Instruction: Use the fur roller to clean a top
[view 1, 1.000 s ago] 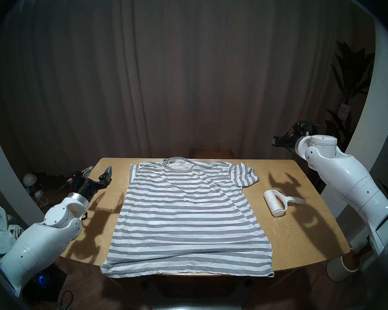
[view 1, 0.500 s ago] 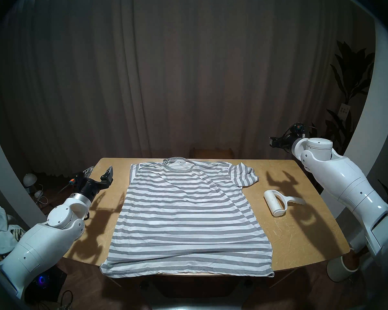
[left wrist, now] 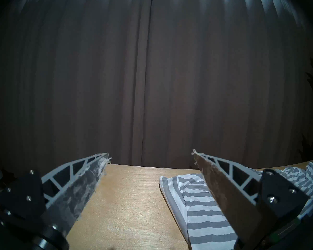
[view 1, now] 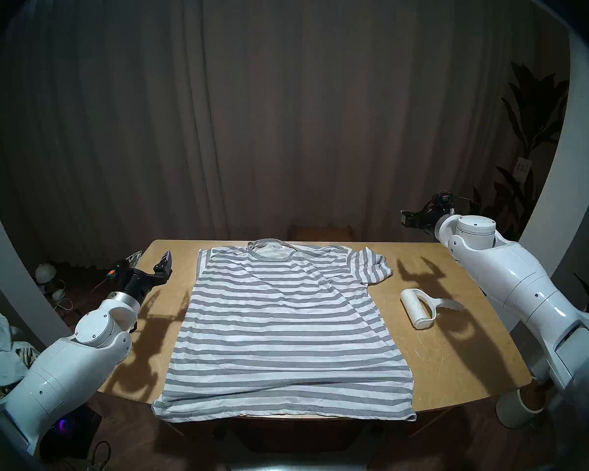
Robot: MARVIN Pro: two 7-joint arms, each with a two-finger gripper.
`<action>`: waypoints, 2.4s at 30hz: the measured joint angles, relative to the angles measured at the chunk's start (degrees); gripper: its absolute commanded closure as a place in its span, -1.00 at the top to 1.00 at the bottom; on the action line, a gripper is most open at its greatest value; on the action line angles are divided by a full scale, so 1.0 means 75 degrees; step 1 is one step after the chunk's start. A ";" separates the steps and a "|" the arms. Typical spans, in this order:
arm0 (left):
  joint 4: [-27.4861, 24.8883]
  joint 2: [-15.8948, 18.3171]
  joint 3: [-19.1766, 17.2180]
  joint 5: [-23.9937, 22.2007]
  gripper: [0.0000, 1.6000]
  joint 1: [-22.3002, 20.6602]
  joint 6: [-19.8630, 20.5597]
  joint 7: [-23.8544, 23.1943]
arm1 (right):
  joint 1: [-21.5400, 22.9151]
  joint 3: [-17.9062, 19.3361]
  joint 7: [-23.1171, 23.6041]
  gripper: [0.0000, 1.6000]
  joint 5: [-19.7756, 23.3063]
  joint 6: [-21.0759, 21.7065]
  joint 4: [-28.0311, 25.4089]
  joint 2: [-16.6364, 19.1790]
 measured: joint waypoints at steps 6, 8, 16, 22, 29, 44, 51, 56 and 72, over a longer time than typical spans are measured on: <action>0.0002 -0.0021 0.0001 0.0093 1.00 -0.0066 0.0003 0.0138 | 0.0027 -0.0139 0.0236 1.00 -0.0232 -0.0266 0.0207 -0.0086; 0.0003 -0.0023 0.0000 0.0126 1.00 -0.0092 0.0003 0.0188 | 0.0036 -0.0192 0.0328 1.00 -0.0319 -0.0375 0.0283 -0.0111; 0.0005 -0.0034 0.0000 0.0246 1.00 -0.0168 0.0007 0.0367 | 0.0078 -0.0369 0.0670 1.00 -0.0660 -0.0799 0.0560 -0.0170; 0.0018 -0.0044 0.0012 0.0339 1.00 -0.0216 0.0018 0.0507 | 0.0137 -0.0427 0.0883 1.00 -0.0883 -0.1151 0.0739 -0.0208; 0.0035 -0.0077 0.0056 0.0469 1.00 -0.0288 0.0055 0.0705 | 0.0205 -0.0495 0.1143 1.00 -0.1212 -0.1716 0.1000 -0.0284; 0.0097 -0.0224 0.0164 0.0729 1.00 -0.0532 0.0267 0.1100 | 0.0246 -0.0707 0.1629 1.00 -0.1947 -0.2976 0.1625 -0.0438; 0.0155 -0.0381 0.0265 0.0922 1.00 -0.0717 0.0444 0.1280 | 0.0336 -0.0753 0.1809 1.00 -0.2291 -0.3609 0.2013 -0.0542; 0.0293 -0.0497 0.0357 0.1085 1.00 -0.0848 0.0614 0.1440 | 0.0432 -0.0696 0.1880 1.00 -0.2381 -0.4022 0.2384 -0.0649; 0.0989 -0.0917 0.0890 0.2028 1.00 -0.1452 0.1214 0.2146 | 0.0872 -0.0504 0.2032 1.00 -0.2234 -0.4717 0.4141 -0.1514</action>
